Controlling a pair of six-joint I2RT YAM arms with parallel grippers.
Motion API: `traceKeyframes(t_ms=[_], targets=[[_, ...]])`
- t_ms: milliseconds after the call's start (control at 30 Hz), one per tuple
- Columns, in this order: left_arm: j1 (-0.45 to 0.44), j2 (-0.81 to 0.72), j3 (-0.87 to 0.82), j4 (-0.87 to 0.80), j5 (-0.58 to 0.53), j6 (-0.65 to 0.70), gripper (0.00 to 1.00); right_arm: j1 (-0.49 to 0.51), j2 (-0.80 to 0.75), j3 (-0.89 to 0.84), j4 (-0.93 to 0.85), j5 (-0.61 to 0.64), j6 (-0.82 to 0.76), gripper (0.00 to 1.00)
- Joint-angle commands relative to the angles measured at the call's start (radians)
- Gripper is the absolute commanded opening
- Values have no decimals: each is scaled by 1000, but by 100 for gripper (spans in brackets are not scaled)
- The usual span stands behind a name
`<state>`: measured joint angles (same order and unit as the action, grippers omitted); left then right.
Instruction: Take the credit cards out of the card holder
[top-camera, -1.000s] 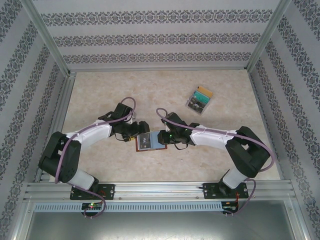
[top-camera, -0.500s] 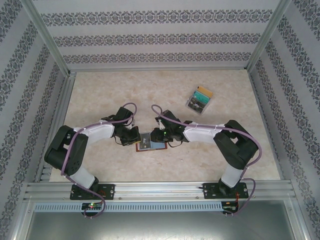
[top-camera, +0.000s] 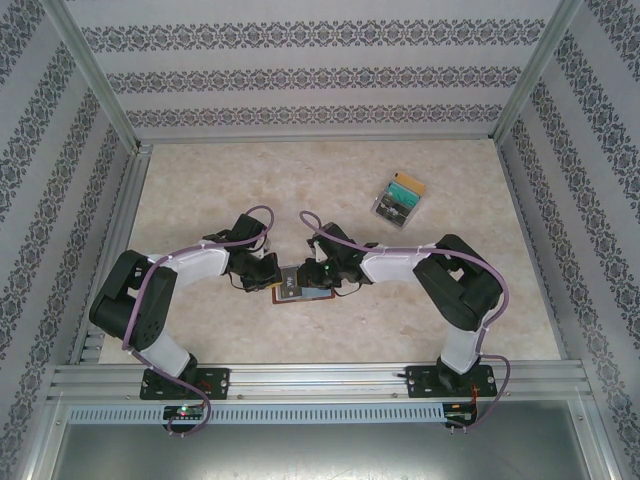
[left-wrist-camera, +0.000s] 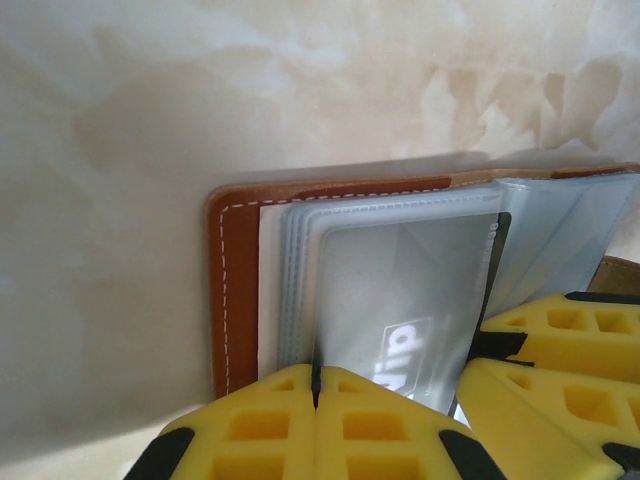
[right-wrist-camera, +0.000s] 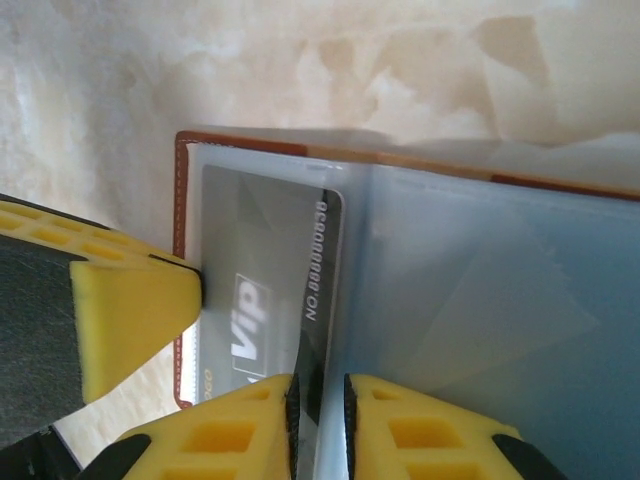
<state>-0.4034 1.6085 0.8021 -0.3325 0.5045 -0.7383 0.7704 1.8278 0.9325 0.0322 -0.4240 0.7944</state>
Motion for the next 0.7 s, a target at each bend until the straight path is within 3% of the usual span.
traceKeyframes(t_ms=[0,133,300,667], targets=[[9,8,-23,-23,-4,5,4,1,26,24,27,-33,19,22],[8,8,-25,-19,1,1,4,2,30,21,44,-46,27,18],[8,4,-23,-23,-4,5,4,-10,27,3,56,-48,39,0],[9,-11,-14,-36,-9,14,5,-49,-56,-92,79,-24,47,0]])
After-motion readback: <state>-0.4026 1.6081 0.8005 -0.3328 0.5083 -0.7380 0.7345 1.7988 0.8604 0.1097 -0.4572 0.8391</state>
